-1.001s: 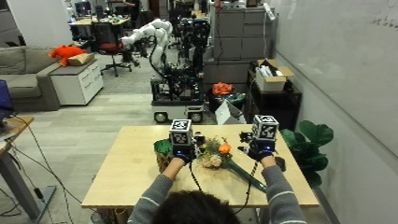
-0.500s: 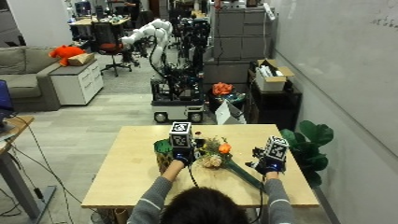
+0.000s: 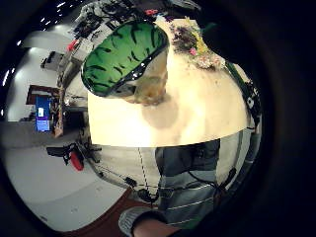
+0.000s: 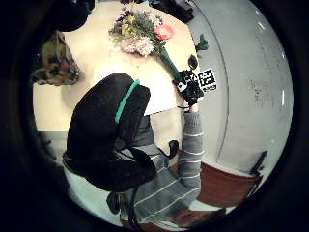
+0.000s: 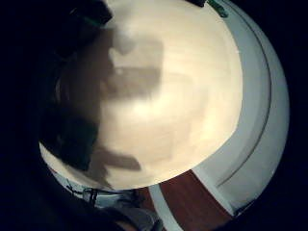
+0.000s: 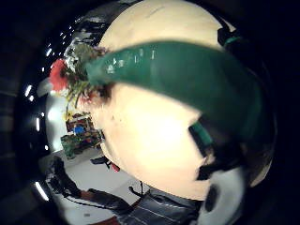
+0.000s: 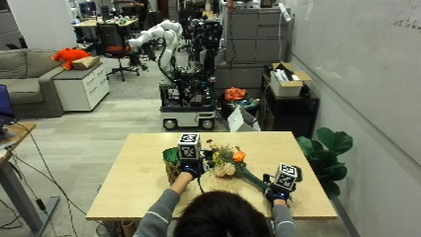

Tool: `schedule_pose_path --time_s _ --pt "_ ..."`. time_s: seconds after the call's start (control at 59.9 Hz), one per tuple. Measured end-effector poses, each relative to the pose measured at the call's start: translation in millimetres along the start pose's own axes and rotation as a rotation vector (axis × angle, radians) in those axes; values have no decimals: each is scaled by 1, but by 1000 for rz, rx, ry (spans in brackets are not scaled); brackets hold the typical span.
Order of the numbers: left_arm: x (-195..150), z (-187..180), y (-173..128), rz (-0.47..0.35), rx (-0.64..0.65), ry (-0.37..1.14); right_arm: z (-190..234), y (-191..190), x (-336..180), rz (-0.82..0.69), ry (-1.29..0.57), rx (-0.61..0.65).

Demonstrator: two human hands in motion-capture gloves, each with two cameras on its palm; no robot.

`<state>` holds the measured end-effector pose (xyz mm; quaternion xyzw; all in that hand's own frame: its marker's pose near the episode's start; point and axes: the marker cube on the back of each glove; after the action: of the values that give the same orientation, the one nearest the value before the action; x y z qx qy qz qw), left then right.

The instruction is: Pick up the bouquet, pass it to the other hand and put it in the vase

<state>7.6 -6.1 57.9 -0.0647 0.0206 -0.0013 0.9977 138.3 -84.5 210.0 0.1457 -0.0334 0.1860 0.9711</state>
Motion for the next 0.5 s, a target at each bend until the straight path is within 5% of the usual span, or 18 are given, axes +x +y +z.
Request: schedule_pose_path --time_s 0.1,0.25,0.5 --pt "-7 14 -21 -6 9 -9 -5 -1 -3 3 76 25" --pt "-3 8 -7 2 5 1 -12 -2 -8 11 116 -14" --pt "-9 -1 -1 -10 1 14 -36 -5 -15 87 -143 84"
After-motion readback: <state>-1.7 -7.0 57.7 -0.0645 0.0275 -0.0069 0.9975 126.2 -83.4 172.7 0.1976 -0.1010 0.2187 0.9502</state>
